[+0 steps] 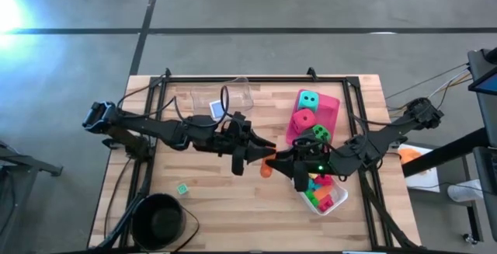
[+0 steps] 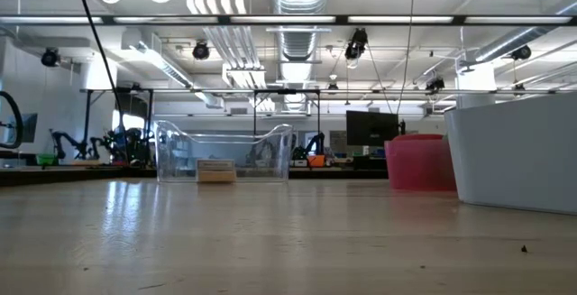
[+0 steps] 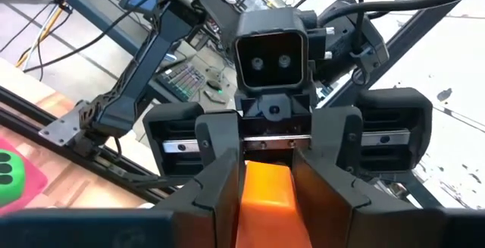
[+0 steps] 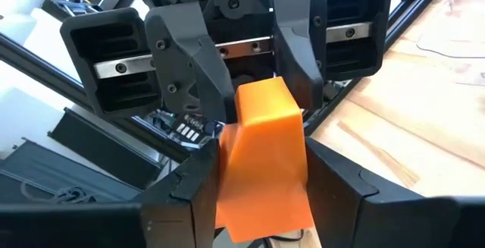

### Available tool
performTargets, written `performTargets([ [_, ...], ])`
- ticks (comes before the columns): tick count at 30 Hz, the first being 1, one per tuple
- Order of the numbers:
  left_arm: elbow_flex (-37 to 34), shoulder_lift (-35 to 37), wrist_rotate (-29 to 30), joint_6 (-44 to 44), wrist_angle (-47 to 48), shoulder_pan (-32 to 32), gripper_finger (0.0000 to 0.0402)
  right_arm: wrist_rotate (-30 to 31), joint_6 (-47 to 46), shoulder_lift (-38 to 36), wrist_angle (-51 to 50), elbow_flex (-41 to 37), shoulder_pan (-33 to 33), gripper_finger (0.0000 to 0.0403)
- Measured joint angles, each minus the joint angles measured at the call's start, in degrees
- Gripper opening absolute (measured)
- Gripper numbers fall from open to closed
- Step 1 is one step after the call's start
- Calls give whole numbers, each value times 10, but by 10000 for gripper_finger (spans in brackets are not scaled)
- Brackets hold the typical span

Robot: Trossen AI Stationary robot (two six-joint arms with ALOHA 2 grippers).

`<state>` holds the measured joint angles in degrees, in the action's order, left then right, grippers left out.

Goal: Pick & Place Toys
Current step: Put the orange game piece into the white bin

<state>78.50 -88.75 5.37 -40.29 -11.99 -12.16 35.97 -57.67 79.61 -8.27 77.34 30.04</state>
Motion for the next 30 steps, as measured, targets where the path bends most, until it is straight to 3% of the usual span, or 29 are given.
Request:
performTargets([
  [11,0,0,-3,-4,15,1,147,-1,0,0,-5,0,0,136],
  [23,0,14,-6,-15,84,8,297,-24,-23,0,-49,0,1,136],
  [30,0,62,-7,-15,171,20,340,-44,-35,-1,-85,0,1,136],
])
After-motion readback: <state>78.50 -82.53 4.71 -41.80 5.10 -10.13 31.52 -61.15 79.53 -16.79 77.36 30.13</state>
